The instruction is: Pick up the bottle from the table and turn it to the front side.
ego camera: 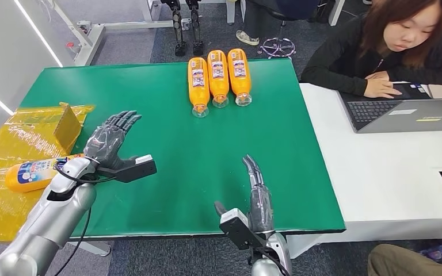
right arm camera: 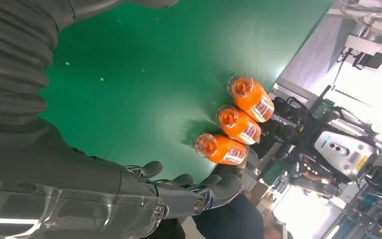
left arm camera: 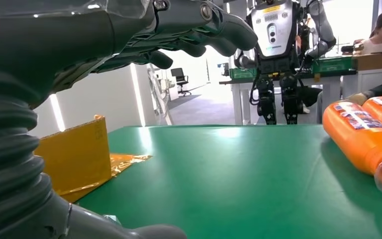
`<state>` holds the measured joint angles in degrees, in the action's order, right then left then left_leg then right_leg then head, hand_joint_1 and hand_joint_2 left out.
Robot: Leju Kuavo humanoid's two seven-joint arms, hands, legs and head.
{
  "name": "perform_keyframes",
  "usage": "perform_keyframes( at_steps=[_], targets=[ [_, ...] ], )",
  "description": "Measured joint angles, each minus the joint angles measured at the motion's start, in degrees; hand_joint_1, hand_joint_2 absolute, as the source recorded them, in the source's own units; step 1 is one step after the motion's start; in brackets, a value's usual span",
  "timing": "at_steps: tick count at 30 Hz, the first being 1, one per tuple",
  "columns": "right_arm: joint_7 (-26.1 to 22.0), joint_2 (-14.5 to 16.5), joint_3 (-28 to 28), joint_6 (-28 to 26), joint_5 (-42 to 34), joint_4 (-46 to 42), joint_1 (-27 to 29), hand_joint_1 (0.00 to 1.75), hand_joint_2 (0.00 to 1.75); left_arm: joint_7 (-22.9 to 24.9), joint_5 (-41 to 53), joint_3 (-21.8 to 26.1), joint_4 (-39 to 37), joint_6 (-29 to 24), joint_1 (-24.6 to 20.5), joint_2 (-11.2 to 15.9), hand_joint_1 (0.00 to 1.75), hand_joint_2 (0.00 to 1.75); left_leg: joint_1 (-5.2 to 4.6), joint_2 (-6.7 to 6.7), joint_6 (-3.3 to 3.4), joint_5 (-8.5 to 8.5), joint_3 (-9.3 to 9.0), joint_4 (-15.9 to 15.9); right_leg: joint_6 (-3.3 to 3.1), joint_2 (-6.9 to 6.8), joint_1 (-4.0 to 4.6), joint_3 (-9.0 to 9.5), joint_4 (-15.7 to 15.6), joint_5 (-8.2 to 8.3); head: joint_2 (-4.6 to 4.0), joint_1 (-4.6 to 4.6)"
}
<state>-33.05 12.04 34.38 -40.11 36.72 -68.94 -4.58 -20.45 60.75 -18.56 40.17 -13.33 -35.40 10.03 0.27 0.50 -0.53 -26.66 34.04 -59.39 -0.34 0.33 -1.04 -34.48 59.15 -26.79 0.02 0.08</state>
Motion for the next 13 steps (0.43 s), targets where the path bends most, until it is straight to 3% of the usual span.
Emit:
perform_keyframes(
  at_steps=[6, 13],
  targets=[
    [-0.2, 0.0, -0.9, 0.0, 0.9, -0.7, 0.8, 0.0, 1.75, -2.8, -5.6, -0.3, 4.1, 1.0, 1.5, -0.2, 0.0, 1.75, -0.01, 0.0, 0.0, 0.0, 0.0, 0.0, 0.0, -0.01, -0.01, 0.0, 0.0, 0.0, 0.0, 0.0],
    [-0.9, 0.0, -4.6, 0.0, 3.5, -4.9, 3.8, 0.0, 1.75, -13.2, -26.0, -2.0, 15.0, 11.2, 6.9, -3.0, 0.0, 1.75, -0.04, 0.05, 0.0, -0.04, 0.03, 0.0, 0.0, -0.08, -0.04, -0.01, 0.0, -0.01, 0.0, 0.01]
  ],
)
